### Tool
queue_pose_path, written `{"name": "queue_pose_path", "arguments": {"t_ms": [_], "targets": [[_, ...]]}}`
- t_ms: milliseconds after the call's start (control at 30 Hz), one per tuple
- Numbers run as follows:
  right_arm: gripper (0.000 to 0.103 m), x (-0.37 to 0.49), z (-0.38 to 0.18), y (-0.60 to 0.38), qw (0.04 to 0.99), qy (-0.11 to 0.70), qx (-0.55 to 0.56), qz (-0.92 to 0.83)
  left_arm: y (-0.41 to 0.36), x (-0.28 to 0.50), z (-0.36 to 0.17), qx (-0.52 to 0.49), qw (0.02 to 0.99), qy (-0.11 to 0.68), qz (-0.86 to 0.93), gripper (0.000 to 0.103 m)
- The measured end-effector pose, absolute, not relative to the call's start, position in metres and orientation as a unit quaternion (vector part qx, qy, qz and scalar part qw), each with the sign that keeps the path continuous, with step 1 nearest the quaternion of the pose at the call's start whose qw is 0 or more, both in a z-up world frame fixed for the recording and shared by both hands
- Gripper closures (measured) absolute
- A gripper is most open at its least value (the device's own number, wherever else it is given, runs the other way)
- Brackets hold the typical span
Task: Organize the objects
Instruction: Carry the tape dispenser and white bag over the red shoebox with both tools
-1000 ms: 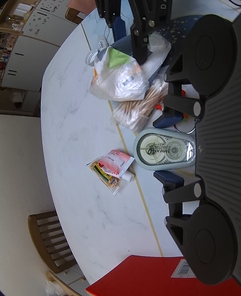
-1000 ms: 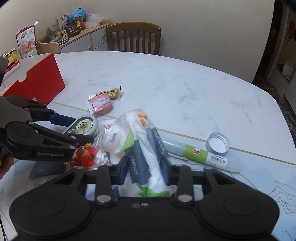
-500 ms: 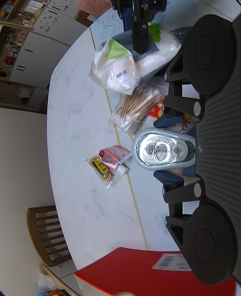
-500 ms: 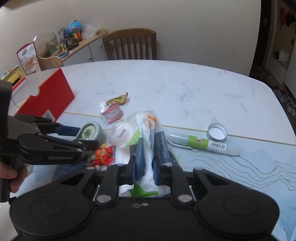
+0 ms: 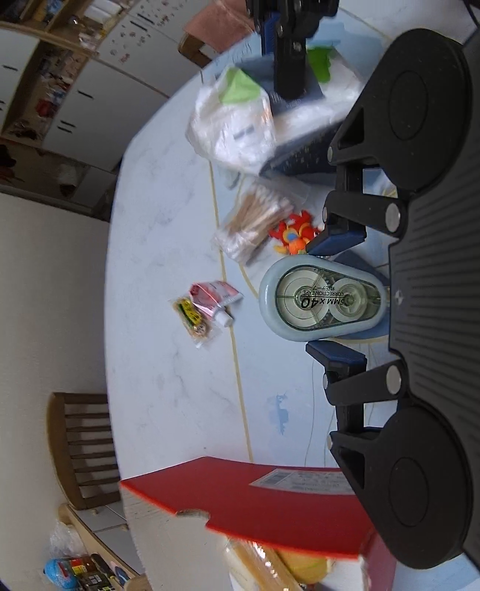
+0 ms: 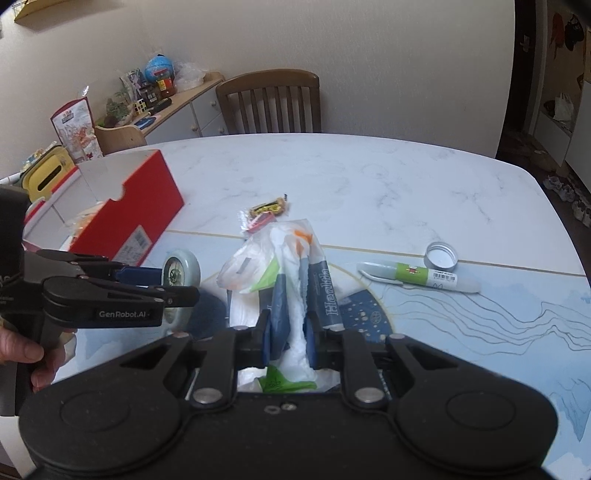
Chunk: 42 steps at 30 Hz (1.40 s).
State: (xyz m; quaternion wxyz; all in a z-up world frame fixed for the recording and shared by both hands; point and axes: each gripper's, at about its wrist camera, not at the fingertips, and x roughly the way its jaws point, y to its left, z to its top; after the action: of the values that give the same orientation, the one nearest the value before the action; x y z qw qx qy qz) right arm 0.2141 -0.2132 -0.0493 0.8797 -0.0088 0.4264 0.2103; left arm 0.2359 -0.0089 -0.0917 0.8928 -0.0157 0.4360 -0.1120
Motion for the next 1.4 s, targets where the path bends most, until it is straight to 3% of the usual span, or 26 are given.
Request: {"name": "queue_pose_path", "arguments": {"t_ms": [567,1400], "targets": [[0.085,0.182,-0.014,-0.145,0.888,0.409,-0.004,0.212,0.052,0.191,-0.042,-0.042,0.902,0.4,-0.158,0.054],[0.085,0.213,0.029,0.032,0.89,0.371,-0.056,0.26,0.248,0.194,0.022,-0.036,0.93,0.35,-0.102,0.054]]}}
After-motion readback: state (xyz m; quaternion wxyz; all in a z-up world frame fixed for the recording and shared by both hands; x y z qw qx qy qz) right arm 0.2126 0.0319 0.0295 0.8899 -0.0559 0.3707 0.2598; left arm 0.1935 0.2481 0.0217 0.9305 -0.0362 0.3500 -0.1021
